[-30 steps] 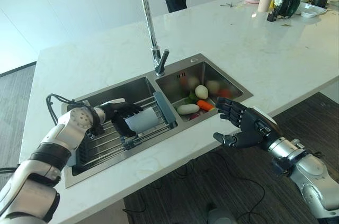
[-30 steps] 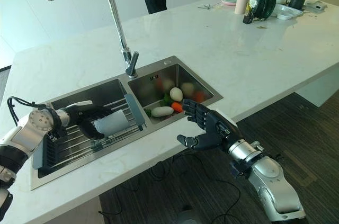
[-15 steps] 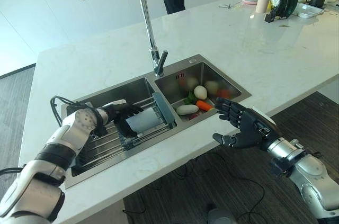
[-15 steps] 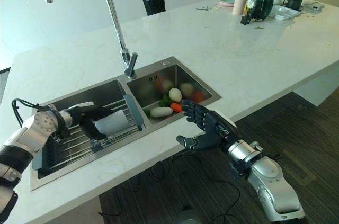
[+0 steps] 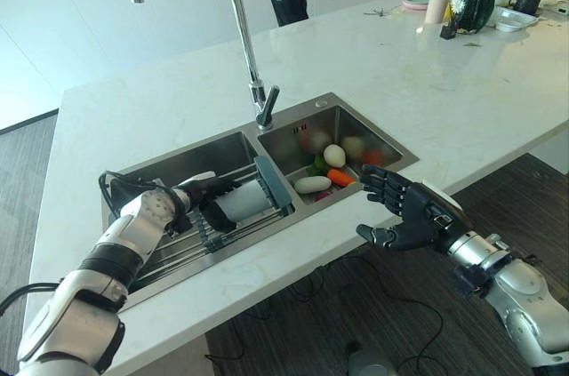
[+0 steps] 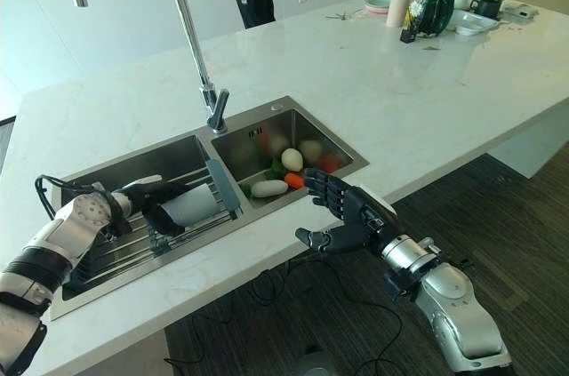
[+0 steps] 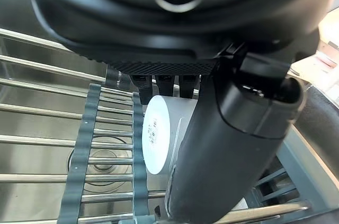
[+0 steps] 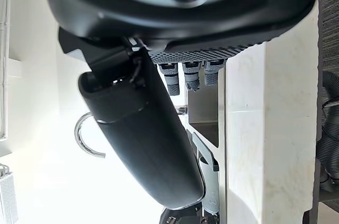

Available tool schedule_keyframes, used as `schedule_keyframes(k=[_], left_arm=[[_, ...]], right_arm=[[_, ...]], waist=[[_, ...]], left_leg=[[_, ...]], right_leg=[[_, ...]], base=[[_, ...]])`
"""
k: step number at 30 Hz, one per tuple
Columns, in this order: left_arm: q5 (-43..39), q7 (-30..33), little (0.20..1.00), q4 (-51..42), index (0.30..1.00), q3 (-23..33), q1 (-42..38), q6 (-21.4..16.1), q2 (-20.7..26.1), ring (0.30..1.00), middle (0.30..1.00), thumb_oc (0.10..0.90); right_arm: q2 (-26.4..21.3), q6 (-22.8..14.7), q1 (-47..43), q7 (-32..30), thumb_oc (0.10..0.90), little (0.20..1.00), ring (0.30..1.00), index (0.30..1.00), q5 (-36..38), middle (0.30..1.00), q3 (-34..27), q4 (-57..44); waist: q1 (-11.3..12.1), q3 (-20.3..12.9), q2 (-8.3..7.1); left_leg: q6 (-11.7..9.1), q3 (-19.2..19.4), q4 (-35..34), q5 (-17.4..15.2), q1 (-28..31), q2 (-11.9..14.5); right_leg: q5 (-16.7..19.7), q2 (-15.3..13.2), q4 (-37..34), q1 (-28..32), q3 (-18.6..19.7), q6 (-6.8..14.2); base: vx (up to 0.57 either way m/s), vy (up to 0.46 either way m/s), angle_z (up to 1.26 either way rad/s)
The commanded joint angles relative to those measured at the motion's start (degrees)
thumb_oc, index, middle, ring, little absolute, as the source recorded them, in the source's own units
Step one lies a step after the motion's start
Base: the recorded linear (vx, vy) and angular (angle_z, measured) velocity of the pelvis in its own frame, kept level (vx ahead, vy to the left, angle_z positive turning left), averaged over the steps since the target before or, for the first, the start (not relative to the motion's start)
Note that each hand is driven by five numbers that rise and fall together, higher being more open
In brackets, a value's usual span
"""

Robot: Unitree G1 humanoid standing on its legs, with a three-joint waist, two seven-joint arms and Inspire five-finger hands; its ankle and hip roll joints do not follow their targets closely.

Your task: Place the dishes in the dishwasher.

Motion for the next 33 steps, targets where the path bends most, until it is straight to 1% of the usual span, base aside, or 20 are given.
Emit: schedule_keyframes(k=[1, 4, 12, 15, 21, 23, 24, 25, 26, 28, 30, 33], left_arm=[[1.4, 3.6, 0.900, 1.1, 0.900, 2.7, -5.2, -1.5, 0.5, 0.900, 0.900, 0.800], [1.8, 3.4, 0.900, 1.8, 0.900, 2.7, -5.3, -1.0, 0.1, 0.900, 0.900, 0.800], [2.2, 4.6, 0.900, 4.3, 0.900, 2.9, -4.7, -1.2, -1.7, 0.900, 0.900, 0.800], [2.1, 5.0, 0.900, 4.2, 0.900, 2.9, -4.6, -0.8, -1.8, 0.900, 0.900, 0.800], [2.8, 6.4, 0.900, 5.6, 0.900, 2.9, -4.7, -0.1, -3.6, 0.900, 0.900, 0.800], [3.8, 6.8, 0.900, 6.6, 0.900, 2.6, -4.6, -0.6, -4.2, 0.900, 0.900, 0.800], [4.7, 7.1, 0.764, 7.2, 0.764, 2.3, -4.4, -1.2, -4.9, 0.764, 0.764, 0.709], [5.6, 7.3, 0.439, 7.7, 0.439, 1.8, -4.2, -1.6, -5.6, 0.439, 0.439, 0.493], [6.7, 8.2, 0.300, 8.4, 0.300, 1.5, -4.1, -1.6, -6.3, 0.300, 0.300, 0.400], [6.6, 8.4, 0.300, 8.7, 0.300, 1.5, -4.0, -1.5, -6.5, 0.300, 0.300, 0.400], [4.9, 11.0, 0.300, 9.1, 0.300, 3.3, -3.0, -1.0, -7.3, 0.300, 0.300, 0.400], [4.9, 11.9, 0.300, 8.6, 0.300, 3.6, -2.4, -1.2, -7.1, 0.300, 0.300, 0.400]], right_arm=[[0.3, -5.1, -6.4, -0.4, 0.800, 0.900, 0.900, 0.900, 0.6, 0.900, -1.4, -4.2], [0.4, -5.0, -6.3, 0.0, 0.800, 0.900, 0.900, 0.900, 0.5, 0.900, -1.5, -4.3], [0.5, -4.9, -6.5, -0.1, 0.800, 0.900, 0.900, 0.900, 0.4, 0.900, -1.0, -4.4], [0.5, -4.8, -6.6, -0.2, 0.800, 0.900, 0.900, 0.900, 0.5, 0.900, -1.0, -4.5], [0.8, -4.9, -7.0, 0.1, 0.800, 0.900, 0.900, 0.900, 0.5, 0.900, -0.3, -4.8], [0.8, -5.1, -7.2, 0.1, 0.800, 0.900, 0.900, 0.900, 0.6, 0.900, -0.1, -4.5], [1.0, -5.1, -7.2, -0.1, 0.800, 0.900, 0.900, 0.900, 0.7, 0.900, 0.1, -4.8], [1.2, -5.1, -7.2, -0.3, 0.800, 0.900, 0.900, 0.900, 0.7, 0.900, 0.4, -5.0], [1.3, -5.1, -7.0, -0.3, 0.800, 0.900, 0.900, 0.900, 0.6, 0.900, 0.6, -5.2], [1.3, -5.2, -7.0, -0.3, 0.800, 0.900, 0.900, 0.900, 0.6, 0.900, 0.6, -5.2], [2.0, -5.2, -6.3, -0.3, 0.800, 0.900, 0.900, 0.900, 0.1, 0.900, 0.4, -5.2], [2.3, -5.0, -5.9, -0.5, 0.800, 0.900, 0.900, 0.900, -0.2, 0.900, 0.2, -5.5]], waist=[[0.6, -3.4, 0.92], [0.4, -3.3, 0.97], [0.2, -3.4, 0.83], [0.2, -3.3, 0.77], [0.1, -3.2, 0.54], [0.1, -3.2, 0.47], [0.0, -3.2, 0.37], [-0.1, -3.2, 0.27], [-0.3, -3.3, 0.10], [-0.3, -3.3, 0.06], [-0.3, -3.3, -0.18], [-0.2, -3.3, -0.28]], left_leg=[[-1.4, 0.7, 3.1, -10.1, 3.0, 0.7], [-1.4, 0.8, 3.1, -10.2, 3.0, 0.6], [-1.4, 1.0, 3.1, -10.2, 3.1, 0.6], [-1.3, 1.0, 3.1, -10.2, 3.1, 0.7], [-1.2, 1.1, 3.1, -10.3, 3.1, 0.7], [-1.2, 1.1, 3.1, -10.3, 3.1, 0.7], [-1.2, 1.1, 3.1, -10.3, 3.1, 0.7], [-1.1, 1.2, 3.1, -10.3, 3.2, 0.7], [-1.1, 1.3, 3.1, -10.4, 3.2, 0.7], [-1.1, 1.3, 3.1, -10.4, 3.2, 0.7], [-1.0, 1.4, 3.1, -10.5, 3.3, 0.6], [-1.0, 1.3, 3.1, -10.4, 3.3, 0.6]], right_leg=[[-10.0, 2.9, 6.1, -1.6, -2.4, 2.9], [-10.0, 2.9, 6.1, -1.7, -2.2, 2.9], [-10.0, 3.0, 6.1, -1.7, -2.0, 2.9], [-10.0, 3.0, 6.1, -1.7, -1.9, 2.9], [-9.9, 3.1, 6.1, -1.7, -1.7, 2.9], [-9.9, 3.1, 6.1, -1.8, -1.8, 2.9], [-9.9, 3.1, 6.1, -1.7, -1.7, 2.9], [-9.9, 3.1, 6.1, -1.7, -1.6, 2.9], [-9.8, 3.2, 6.1, -1.8, -1.4, 2.9], [-9.8, 3.2, 6.1, -1.8, -1.4, 3.0], [-9.7, 3.1, 6.1, -1.8, -1.3, 3.0], [-9.7, 3.0, 6.1, -1.8, -1.4, 3.1]], base=[[0.00, 0.000, 0.00], [0.00, 0.000, 0.00], [0.00, 0.000, 0.00], [0.00, 0.000, 0.00], [0.00, -0.002, -0.02], [0.00, 0.000, 0.00], [0.00, 0.000, 0.00], [0.00, 0.000, 0.00], [0.00, 0.000, 0.00], [0.01, -0.002, -0.02], [0.02, -0.007, -0.09], [0.00, -0.002, -0.02]])
